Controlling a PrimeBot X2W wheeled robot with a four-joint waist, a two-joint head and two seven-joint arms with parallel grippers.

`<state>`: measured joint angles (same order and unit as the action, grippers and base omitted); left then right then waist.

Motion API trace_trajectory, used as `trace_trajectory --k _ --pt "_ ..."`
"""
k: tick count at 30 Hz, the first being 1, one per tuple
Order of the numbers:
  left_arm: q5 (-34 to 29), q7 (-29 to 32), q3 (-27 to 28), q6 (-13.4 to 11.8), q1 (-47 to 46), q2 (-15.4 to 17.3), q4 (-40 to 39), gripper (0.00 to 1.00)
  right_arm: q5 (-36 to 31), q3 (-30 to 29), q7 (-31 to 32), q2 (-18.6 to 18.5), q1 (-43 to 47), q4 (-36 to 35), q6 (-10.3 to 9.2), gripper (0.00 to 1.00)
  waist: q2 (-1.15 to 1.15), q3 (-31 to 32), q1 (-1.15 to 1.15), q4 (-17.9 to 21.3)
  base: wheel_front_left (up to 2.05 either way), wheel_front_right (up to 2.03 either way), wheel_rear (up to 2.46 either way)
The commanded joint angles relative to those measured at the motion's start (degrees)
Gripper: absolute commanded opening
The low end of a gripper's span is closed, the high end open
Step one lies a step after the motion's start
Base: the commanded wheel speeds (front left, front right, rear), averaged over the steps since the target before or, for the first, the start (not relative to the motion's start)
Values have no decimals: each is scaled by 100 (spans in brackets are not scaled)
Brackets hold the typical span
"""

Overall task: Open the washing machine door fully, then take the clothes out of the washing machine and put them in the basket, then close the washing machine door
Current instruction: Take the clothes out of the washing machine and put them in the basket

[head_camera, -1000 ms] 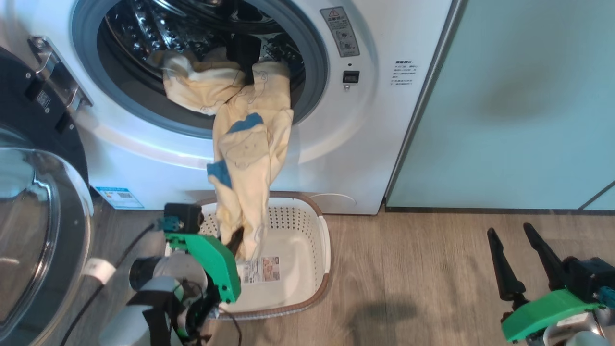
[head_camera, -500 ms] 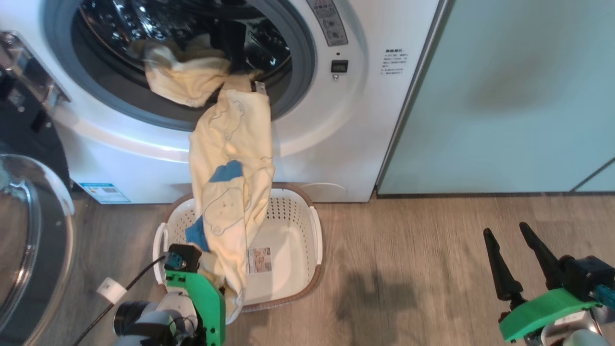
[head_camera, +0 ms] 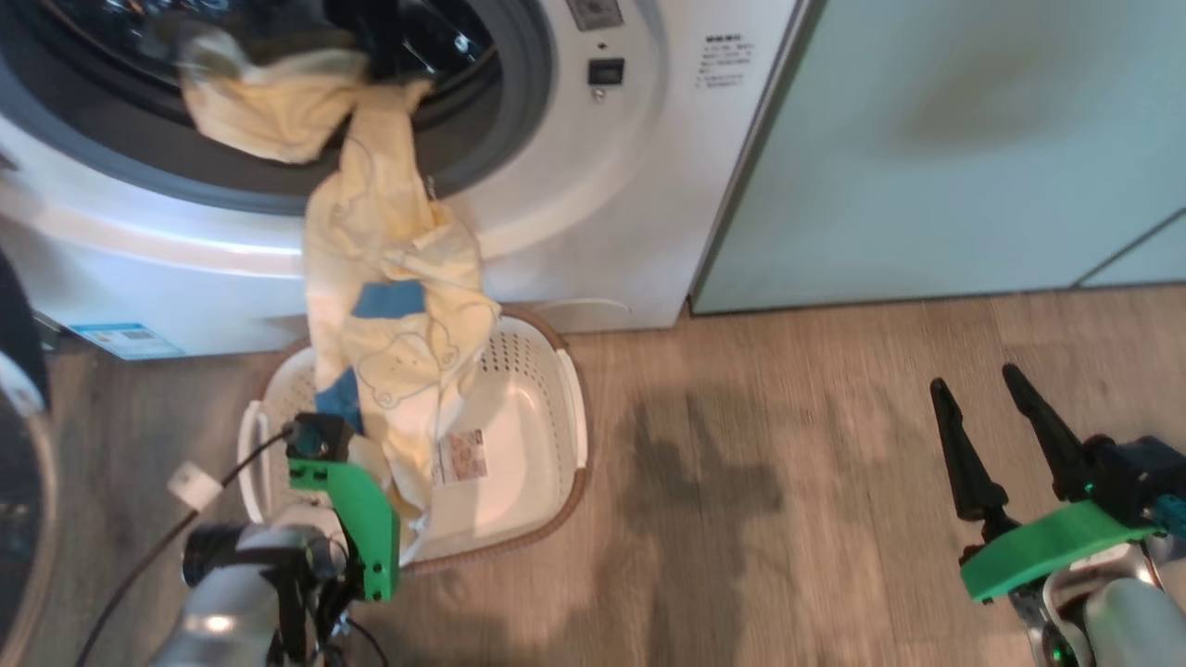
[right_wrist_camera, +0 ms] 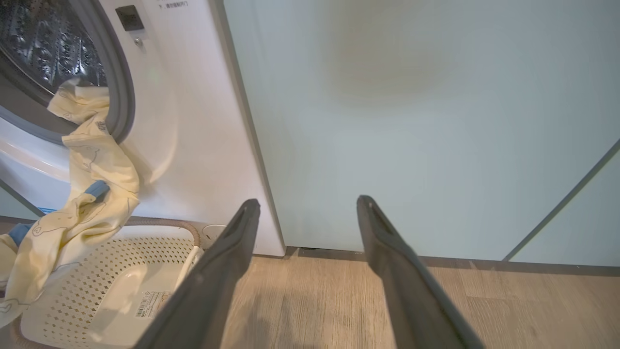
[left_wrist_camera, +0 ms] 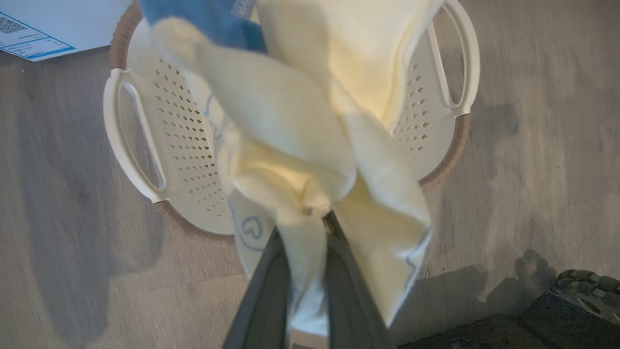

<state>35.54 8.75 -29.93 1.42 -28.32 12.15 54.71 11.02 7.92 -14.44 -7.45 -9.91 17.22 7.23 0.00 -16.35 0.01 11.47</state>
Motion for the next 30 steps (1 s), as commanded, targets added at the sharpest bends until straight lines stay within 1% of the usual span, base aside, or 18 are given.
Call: trace_trajectory --k 1,6,10,14,19,22,30 --pt "-48 -63 117 62 -300 103 175 0 10 119 -56 -67 -183 -183 25 100 0 -192 -1 137 0 0 0" --pt "-67 125 -12 276 -686 -12 1060 0 14 140 -56 -32 -348 -210 25 100 0 -506 -1 301 0 0 0" --pt "-61 117 -32 333 -959 -7 1495 0 20 138 -56 3 -502 -251 25 100 0 -802 -1 418 0 0 0" --pt "-26 8 -9 364 -1213 -3 1667 0 15 95 -56 38 -620 -299 25 100 0 -1085 -1 473 0 0 0" --pt "3 -362 38 346 -1422 66 1771 0 1 116 -56 71 -722 -306 25 100 0 -1304 -1 548 0 0 0" --pt "-25 -665 3 381 -1472 111 1821 0 4 113 -56 93 -769 -291 25 100 0 -1367 -1 613 0 0 0" --pt "35 -841 18 351 -1468 95 1885 0 -13 91 -56 93 -732 -281 25 100 0 -1355 -1 649 0 0 0"
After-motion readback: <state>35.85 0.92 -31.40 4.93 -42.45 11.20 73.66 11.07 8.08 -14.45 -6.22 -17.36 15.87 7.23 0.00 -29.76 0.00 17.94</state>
